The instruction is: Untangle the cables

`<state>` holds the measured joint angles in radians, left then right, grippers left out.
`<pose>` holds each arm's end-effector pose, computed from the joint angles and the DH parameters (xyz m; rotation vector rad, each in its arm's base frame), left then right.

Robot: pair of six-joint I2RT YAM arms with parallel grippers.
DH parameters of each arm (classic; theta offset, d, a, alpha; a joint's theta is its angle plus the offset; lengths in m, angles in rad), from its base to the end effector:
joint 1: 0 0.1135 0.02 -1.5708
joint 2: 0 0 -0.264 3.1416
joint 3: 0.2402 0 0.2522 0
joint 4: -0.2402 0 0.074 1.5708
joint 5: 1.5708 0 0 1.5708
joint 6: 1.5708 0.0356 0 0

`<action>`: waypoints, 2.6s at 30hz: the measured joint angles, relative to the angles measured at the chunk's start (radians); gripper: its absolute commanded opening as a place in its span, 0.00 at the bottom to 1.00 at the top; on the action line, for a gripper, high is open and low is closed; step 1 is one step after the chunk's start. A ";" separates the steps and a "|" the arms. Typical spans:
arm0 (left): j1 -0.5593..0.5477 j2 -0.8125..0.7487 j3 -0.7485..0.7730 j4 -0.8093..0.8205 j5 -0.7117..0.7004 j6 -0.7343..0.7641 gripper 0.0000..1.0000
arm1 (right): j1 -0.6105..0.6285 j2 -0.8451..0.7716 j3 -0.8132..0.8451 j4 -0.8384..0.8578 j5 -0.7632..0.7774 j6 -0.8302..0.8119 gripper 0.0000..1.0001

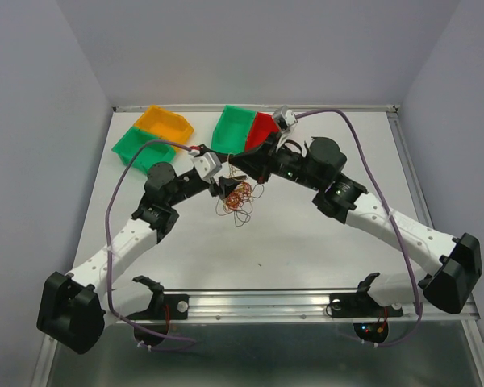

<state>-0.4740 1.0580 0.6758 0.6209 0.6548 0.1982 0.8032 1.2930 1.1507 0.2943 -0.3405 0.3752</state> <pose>0.2032 -0.1286 0.3320 0.9578 1.0405 -0.6638 0.2032 0.2277 0.4083 -0.6173 1.4141 1.1955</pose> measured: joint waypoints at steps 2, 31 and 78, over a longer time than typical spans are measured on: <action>0.000 0.008 0.005 0.005 0.002 -0.003 0.64 | 0.005 0.013 0.002 0.002 -0.001 0.002 0.00; -0.138 0.307 -0.046 0.115 -0.079 0.097 0.35 | 0.010 0.203 0.951 -0.003 0.220 0.008 0.01; 0.042 0.247 0.071 -0.167 -0.134 0.149 0.00 | 0.010 -0.098 0.618 0.123 0.589 -0.117 0.01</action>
<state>-0.4316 1.3048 0.7467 0.4534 0.5213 0.3473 0.8131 1.1946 1.7683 0.4175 0.2485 0.2584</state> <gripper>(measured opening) 0.045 0.020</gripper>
